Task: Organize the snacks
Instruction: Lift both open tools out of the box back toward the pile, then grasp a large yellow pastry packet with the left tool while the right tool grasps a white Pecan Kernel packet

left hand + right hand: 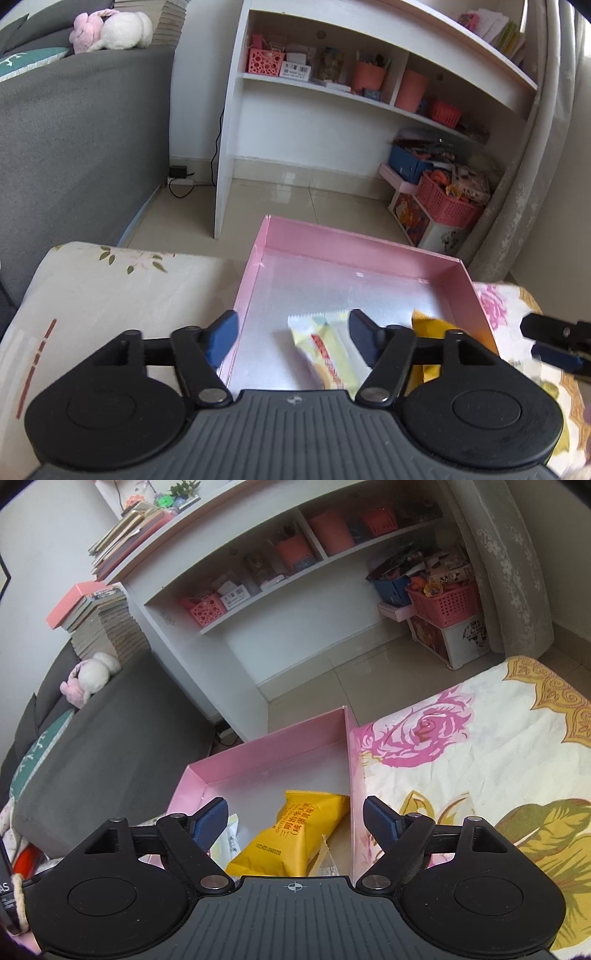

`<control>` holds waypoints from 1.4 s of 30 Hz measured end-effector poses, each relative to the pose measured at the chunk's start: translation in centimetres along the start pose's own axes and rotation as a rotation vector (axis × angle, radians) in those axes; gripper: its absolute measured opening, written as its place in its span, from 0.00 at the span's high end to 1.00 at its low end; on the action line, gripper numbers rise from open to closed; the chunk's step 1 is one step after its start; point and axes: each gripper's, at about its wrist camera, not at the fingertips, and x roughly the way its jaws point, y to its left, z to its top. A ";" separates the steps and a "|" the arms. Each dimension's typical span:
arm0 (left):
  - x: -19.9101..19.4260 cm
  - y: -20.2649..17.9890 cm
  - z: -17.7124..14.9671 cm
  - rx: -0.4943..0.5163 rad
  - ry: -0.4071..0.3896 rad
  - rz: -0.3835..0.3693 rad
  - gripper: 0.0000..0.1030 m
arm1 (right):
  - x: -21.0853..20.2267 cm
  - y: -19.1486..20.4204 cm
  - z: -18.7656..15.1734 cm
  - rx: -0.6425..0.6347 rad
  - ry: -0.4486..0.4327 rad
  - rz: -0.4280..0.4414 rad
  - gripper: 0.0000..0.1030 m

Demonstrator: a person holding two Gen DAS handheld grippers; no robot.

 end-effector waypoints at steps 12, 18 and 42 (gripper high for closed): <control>-4.4 0.1 -1.8 0.041 0.046 0.004 0.09 | -4.2 0.5 -1.4 -0.080 0.078 -0.071 0.11; -7.2 0.0 -3.0 0.087 0.046 -0.023 0.05 | -7.1 1.4 -2.2 -0.090 0.094 -0.057 0.07; -10.7 1.4 -12.7 0.490 0.086 -0.306 0.08 | -9.8 5.5 -13.3 -0.474 0.146 0.127 0.04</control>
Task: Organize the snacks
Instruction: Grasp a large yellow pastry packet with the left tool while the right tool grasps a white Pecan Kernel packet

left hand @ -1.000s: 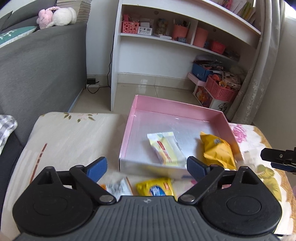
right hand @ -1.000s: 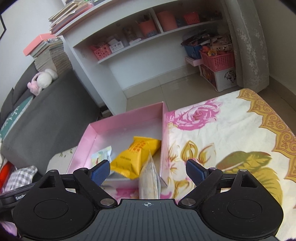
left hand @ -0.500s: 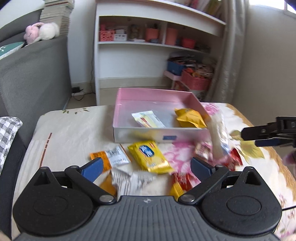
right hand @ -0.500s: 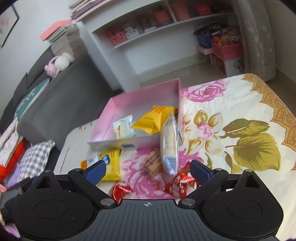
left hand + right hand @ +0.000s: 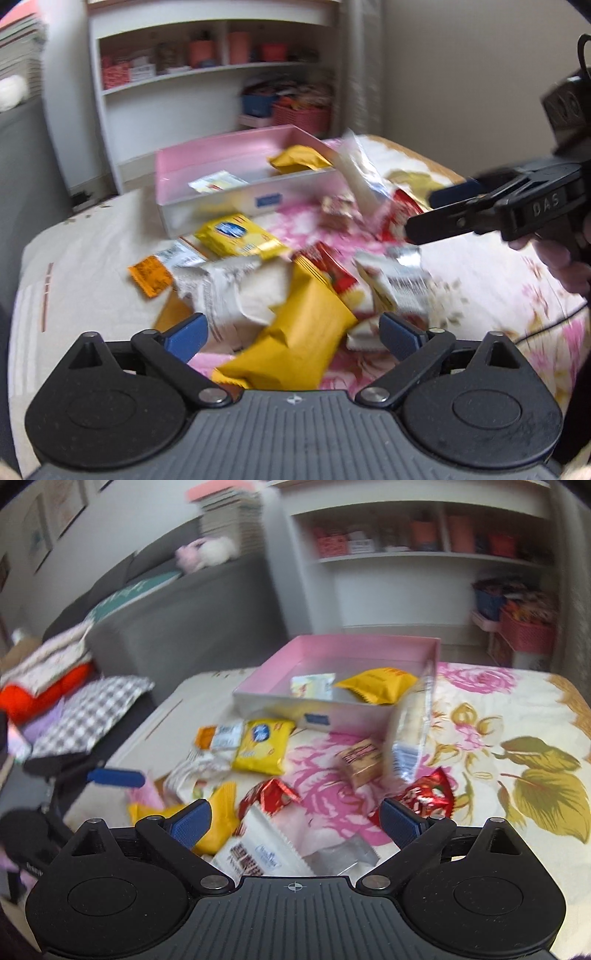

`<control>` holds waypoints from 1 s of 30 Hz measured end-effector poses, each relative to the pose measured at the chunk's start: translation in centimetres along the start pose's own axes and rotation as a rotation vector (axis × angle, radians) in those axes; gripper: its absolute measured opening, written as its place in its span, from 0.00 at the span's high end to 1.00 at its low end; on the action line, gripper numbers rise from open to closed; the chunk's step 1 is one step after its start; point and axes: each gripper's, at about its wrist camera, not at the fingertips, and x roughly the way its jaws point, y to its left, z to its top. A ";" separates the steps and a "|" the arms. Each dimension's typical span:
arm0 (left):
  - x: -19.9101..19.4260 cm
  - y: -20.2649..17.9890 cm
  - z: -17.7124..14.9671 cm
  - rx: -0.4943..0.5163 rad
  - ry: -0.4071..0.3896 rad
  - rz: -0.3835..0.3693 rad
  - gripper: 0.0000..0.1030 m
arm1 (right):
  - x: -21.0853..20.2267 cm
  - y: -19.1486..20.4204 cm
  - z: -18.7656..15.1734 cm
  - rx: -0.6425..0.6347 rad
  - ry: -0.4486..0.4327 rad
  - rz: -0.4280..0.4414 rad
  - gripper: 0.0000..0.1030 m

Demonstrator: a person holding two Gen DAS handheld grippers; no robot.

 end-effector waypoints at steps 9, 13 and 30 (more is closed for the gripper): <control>0.5 -0.2 -1.2 0.070 0.071 -0.029 0.27 | 1.5 3.4 -2.4 -0.271 0.074 0.069 0.04; 0.8 0.0 -1.2 0.073 0.084 -0.025 0.32 | 2.3 4.4 -3.4 -0.355 0.105 0.065 0.04; 2.2 0.1 -0.9 0.014 0.125 -0.027 0.48 | 4.7 5.4 -4.4 -0.513 0.114 -0.022 0.06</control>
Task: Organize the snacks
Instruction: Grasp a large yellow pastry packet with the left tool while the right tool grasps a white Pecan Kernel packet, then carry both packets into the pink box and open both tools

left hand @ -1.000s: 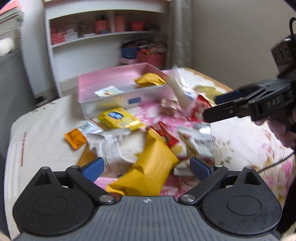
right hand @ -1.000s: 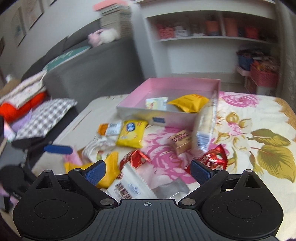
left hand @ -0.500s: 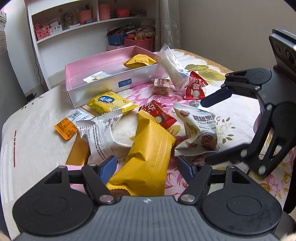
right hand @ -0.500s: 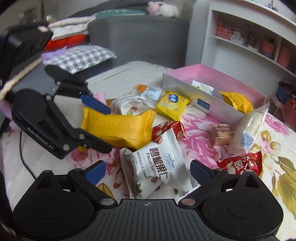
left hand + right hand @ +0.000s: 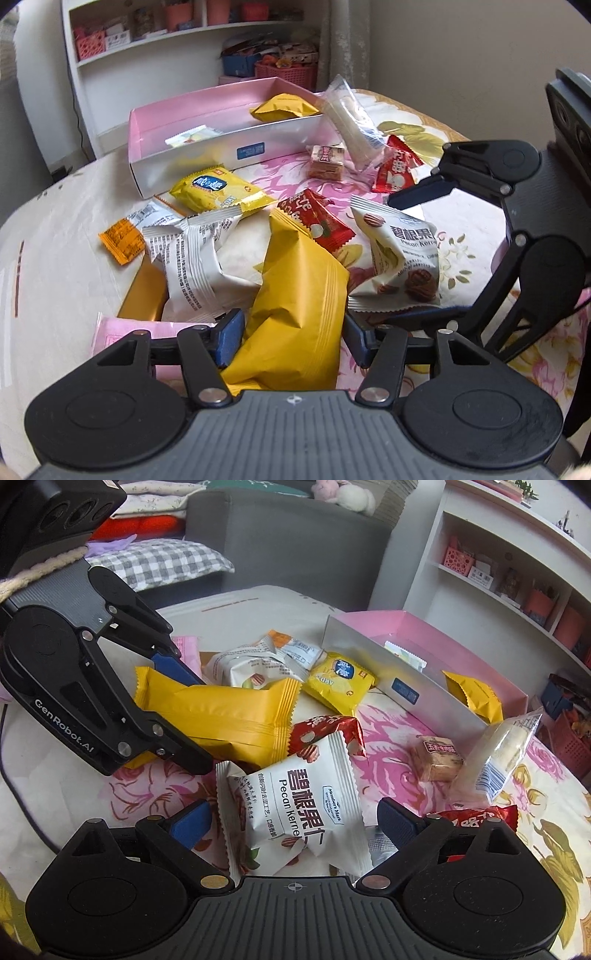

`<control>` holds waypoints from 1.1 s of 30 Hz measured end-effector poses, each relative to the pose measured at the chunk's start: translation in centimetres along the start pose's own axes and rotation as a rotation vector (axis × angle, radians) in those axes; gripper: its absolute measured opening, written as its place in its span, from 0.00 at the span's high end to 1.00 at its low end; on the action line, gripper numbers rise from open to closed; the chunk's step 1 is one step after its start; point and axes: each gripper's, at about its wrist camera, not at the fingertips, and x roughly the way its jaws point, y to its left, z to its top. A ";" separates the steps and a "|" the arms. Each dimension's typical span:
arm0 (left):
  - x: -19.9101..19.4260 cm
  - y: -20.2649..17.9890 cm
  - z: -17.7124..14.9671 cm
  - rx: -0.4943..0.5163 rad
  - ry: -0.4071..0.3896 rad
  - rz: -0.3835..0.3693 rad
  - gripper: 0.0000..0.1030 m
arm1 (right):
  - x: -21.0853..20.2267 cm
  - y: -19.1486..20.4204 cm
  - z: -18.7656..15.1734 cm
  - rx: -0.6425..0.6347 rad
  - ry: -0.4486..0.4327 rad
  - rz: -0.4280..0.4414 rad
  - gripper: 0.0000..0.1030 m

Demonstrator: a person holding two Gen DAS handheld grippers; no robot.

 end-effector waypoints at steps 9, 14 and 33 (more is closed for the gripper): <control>0.1 -0.1 0.1 -0.024 0.006 0.013 0.53 | 0.1 0.1 0.1 -0.008 -0.003 0.015 0.24; -0.2 0.1 0.1 -0.072 0.004 -0.006 0.58 | 0.0 -0.4 -0.3 0.041 -0.005 0.058 0.30; -2.2 1.4 1.0 -0.252 -0.030 -0.036 0.61 | -1.2 -3.6 0.3 0.203 0.002 0.117 0.50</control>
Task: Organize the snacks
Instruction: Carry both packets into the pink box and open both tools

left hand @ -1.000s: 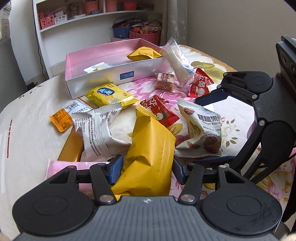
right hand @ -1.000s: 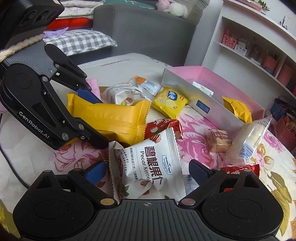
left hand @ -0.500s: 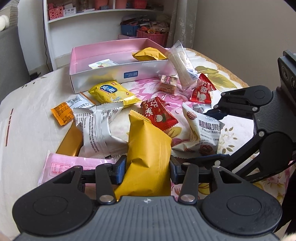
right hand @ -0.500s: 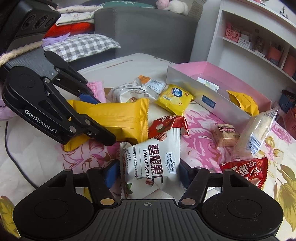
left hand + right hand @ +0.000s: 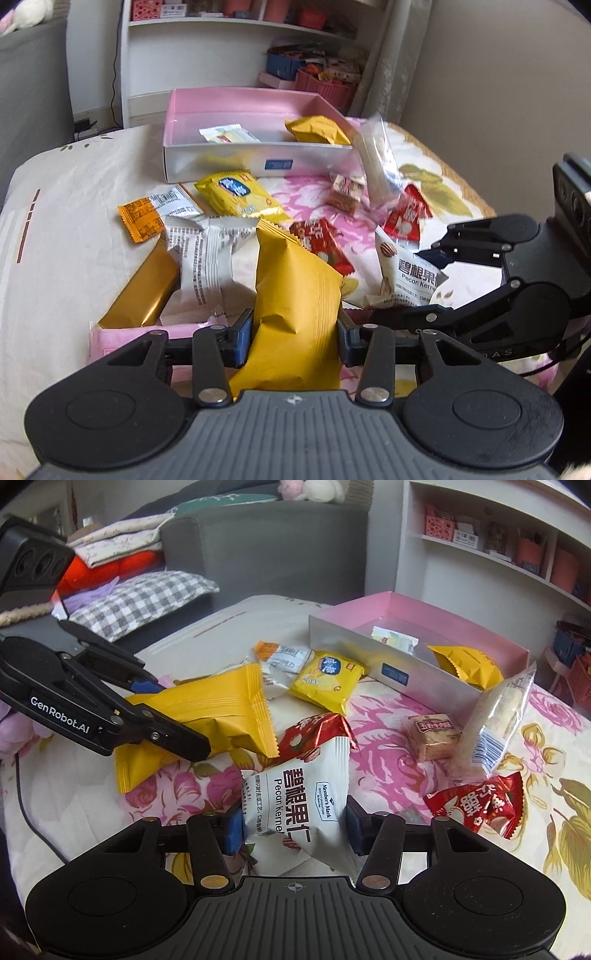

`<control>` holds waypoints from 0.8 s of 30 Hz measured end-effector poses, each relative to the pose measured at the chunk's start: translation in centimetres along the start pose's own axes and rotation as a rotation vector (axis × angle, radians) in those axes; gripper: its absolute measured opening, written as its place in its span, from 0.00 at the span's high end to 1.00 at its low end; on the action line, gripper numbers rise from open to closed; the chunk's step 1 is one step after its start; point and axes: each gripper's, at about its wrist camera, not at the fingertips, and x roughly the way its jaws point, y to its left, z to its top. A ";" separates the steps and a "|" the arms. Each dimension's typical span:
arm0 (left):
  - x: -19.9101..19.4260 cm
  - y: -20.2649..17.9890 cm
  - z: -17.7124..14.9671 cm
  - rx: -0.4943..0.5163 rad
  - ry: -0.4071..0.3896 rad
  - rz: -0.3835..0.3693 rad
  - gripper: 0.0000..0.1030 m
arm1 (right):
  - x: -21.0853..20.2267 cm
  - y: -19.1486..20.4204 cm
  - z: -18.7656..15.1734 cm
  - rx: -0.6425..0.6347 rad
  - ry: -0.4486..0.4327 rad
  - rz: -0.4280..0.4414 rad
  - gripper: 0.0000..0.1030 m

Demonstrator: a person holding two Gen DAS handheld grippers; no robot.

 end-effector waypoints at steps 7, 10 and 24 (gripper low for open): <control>-0.6 0.3 1.1 -0.068 -0.046 -0.005 0.61 | -1.5 -1.3 1.3 0.077 -0.059 0.003 0.50; -0.6 0.5 1.8 -0.113 -0.061 0.001 0.62 | -1.9 -2.1 2.0 0.101 -0.084 -0.007 0.50; 0.4 1.5 6.5 -0.307 -0.159 0.061 0.62 | -1.8 -7.7 6.8 0.337 -0.206 -0.116 0.50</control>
